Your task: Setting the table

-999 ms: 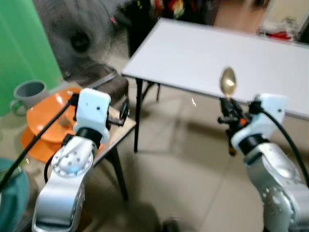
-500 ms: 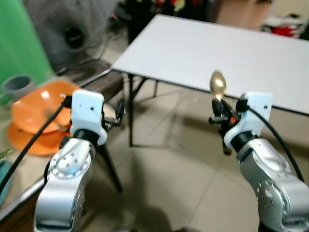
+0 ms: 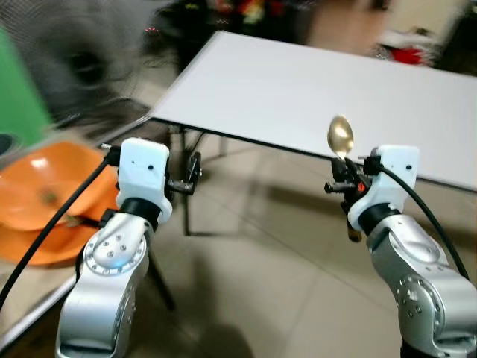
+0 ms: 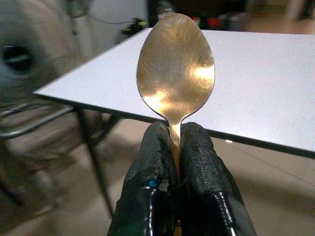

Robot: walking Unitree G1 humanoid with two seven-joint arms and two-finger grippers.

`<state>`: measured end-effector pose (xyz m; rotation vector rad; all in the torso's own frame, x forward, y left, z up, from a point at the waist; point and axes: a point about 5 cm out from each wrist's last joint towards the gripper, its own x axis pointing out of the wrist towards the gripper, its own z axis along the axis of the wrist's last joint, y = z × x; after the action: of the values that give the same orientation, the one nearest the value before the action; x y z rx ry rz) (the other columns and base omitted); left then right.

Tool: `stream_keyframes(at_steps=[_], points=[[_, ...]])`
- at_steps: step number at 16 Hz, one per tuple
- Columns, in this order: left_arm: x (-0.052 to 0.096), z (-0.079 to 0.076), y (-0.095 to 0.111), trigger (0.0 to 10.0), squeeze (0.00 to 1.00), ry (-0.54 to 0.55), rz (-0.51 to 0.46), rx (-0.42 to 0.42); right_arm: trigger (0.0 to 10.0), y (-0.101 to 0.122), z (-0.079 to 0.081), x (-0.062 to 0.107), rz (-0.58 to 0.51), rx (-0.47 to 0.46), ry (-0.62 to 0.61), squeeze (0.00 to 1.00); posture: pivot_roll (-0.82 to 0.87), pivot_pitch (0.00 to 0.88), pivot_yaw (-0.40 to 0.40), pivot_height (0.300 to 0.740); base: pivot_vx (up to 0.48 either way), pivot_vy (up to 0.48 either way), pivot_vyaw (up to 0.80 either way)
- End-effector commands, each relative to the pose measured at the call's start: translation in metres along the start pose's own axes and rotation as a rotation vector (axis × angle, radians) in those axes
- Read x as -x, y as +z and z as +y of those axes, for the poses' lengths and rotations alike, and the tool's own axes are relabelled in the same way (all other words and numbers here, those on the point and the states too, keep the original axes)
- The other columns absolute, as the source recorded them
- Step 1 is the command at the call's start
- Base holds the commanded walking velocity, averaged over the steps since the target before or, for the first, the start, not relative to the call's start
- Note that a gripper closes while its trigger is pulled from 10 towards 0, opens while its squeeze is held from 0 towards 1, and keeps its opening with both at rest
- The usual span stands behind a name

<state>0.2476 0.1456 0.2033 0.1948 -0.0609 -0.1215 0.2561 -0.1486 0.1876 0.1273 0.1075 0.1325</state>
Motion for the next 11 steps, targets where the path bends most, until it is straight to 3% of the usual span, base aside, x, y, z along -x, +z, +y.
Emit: stream_keyframes(at_steps=[1, 11], points=[[0.0008, 0.0028, -0.0013, 10.0, 0.00, 0.010, 0.011, -0.011, 10.0, 0.0017, 0.0053, -0.0005, -0.013, -0.004, 0.022, 0.00, -0.03, 0.066, -0.059, 0.740, 0.356, 0.000, 0.00], [0.0017, 0.0044, -0.0009, 10.0, 0.00, -0.008, 0.009, -0.020, 10.0, -0.0036, 0.0071, 0.0005, 0.001, -0.007, 0.022, 0.00, -0.03, 0.057, -0.058, 0.740, 0.355, 0.000, 0.00]])
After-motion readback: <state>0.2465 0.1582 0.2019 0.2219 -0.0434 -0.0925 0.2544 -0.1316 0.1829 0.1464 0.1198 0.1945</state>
